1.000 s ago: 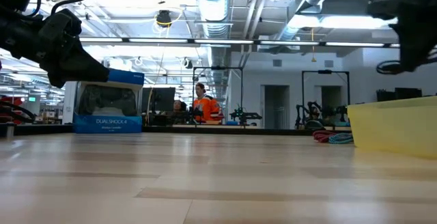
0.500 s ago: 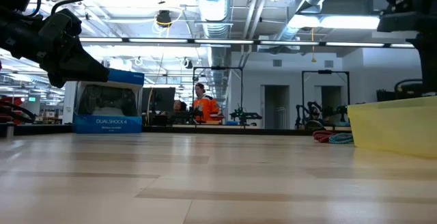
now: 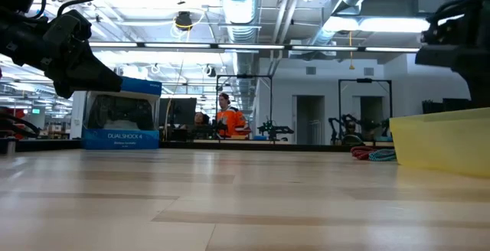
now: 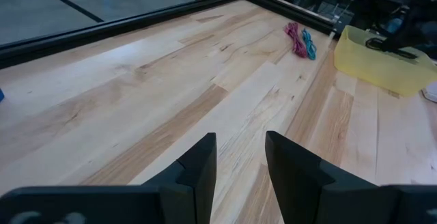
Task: Pick and place USB-C Cables
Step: Put the black charger cable into the yellow bin
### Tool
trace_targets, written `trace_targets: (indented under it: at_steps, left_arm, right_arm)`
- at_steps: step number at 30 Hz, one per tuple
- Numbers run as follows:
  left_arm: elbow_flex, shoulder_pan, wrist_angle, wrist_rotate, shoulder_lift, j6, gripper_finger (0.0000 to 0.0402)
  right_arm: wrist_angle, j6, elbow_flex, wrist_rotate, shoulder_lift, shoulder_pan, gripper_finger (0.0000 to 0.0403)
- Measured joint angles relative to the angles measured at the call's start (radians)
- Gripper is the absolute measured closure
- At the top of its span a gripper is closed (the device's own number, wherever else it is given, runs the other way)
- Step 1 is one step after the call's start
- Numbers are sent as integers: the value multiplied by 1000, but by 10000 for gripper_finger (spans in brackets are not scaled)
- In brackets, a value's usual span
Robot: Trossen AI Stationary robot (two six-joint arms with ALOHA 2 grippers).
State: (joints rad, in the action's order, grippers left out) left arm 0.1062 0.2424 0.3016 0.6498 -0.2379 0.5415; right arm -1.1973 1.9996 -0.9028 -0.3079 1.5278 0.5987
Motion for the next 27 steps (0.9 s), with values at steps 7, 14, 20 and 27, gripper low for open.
trace_targets:
  at_steps: [7,14,20,27]
  left_arm:
    - [0,0,0,0,0,1,288]
    - [0,0,0,0,0,1,288]
    - [0,0,0,0,0,1,288]
    - [0,0,0,0,0,1,288]
  right_arm:
    - [7,7,0,57,50,-6,387]
    - [15,8,0,80,84,-22,381]
    - [39,-16,0,94,136,-49,386]
    - [75,-40,0,112,190,-65,375]
